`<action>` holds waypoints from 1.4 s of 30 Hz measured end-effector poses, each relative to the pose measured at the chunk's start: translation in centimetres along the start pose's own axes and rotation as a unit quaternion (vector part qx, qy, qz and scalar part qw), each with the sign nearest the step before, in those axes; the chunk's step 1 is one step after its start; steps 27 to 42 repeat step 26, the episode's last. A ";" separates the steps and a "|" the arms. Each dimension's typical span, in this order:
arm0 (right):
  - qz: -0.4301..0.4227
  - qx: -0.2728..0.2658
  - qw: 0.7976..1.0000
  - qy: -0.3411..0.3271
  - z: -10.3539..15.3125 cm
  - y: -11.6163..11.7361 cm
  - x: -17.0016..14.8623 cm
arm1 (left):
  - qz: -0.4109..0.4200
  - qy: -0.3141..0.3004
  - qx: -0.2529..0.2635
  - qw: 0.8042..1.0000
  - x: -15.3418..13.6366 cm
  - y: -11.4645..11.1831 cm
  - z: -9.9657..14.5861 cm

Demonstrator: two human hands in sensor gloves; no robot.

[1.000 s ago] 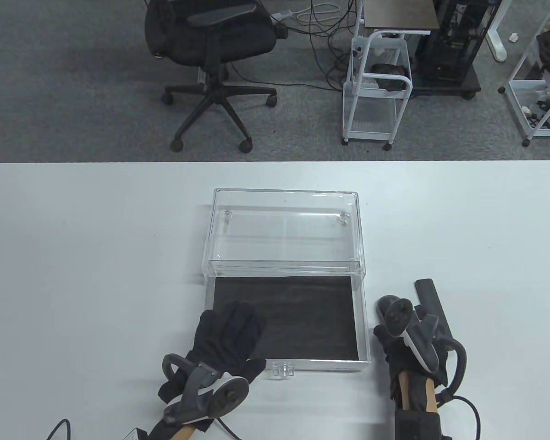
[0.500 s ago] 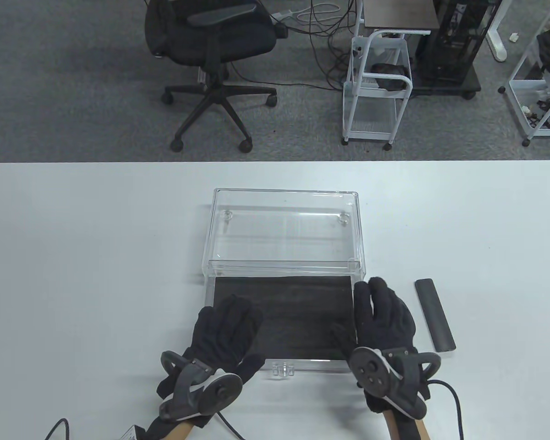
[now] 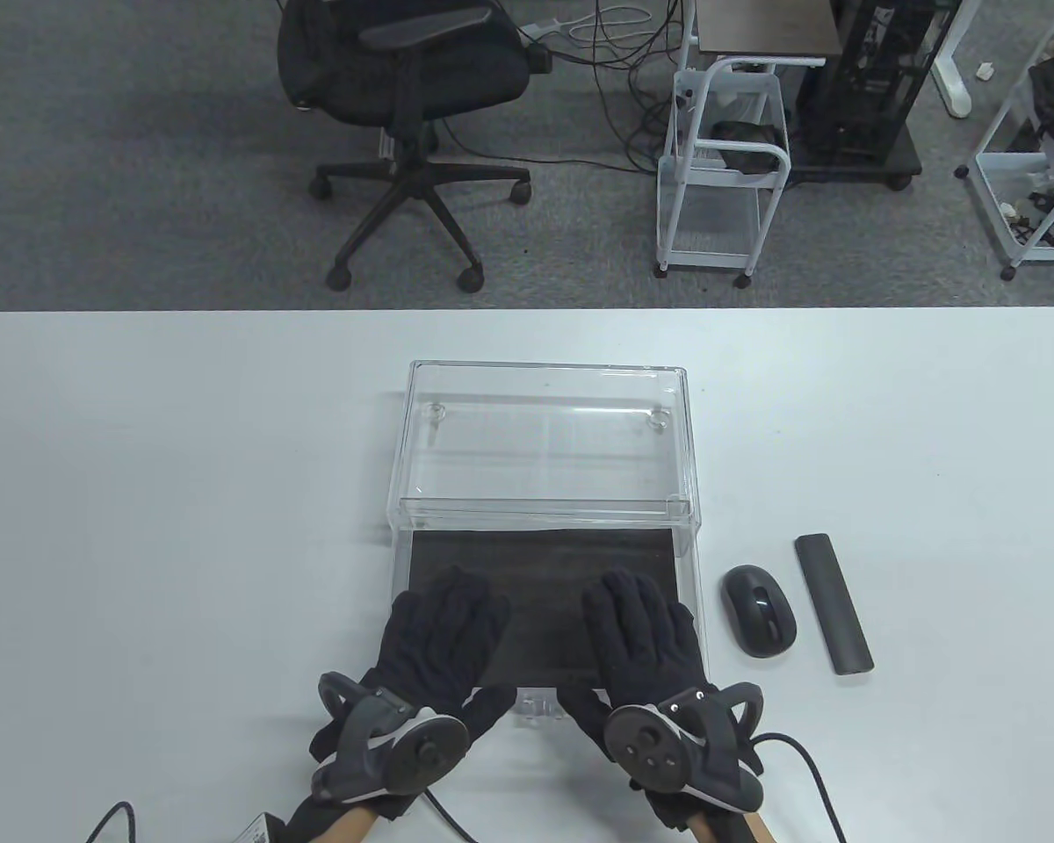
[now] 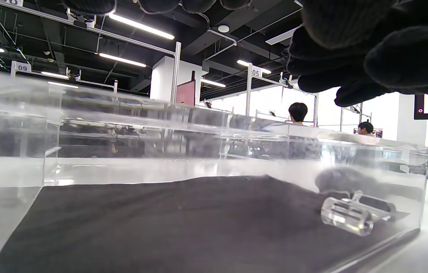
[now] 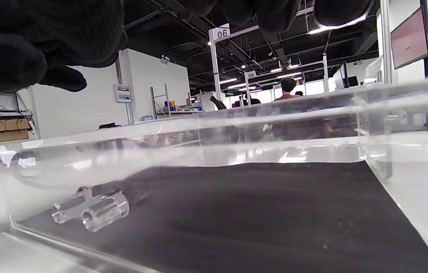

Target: Pull drawer to retrieve items

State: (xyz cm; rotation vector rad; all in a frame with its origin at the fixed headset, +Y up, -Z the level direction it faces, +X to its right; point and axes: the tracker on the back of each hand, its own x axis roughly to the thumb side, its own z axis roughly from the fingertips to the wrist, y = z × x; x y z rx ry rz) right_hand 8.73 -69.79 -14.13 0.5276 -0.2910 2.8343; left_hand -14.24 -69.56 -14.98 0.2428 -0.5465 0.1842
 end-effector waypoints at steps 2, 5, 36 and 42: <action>-0.004 -0.008 1.000 -0.002 0.1 -0.1 -0.2 | 0.002 -0.001 0.000 1.000 0.0 0.0 0.0; -0.010 -0.013 1.000 -0.003 0.2 -0.2 -0.3 | 0.000 -0.001 0.000 1.000 0.0 -0.1 0.0; -0.002 0.015 1.000 0.005 0.0 0.7 -0.4 | 0.008 0.002 -0.009 1.000 0.0 -0.4 0.0; -0.002 0.015 1.000 0.005 0.0 0.7 -0.4 | 0.008 0.002 -0.009 1.000 0.0 -0.4 0.0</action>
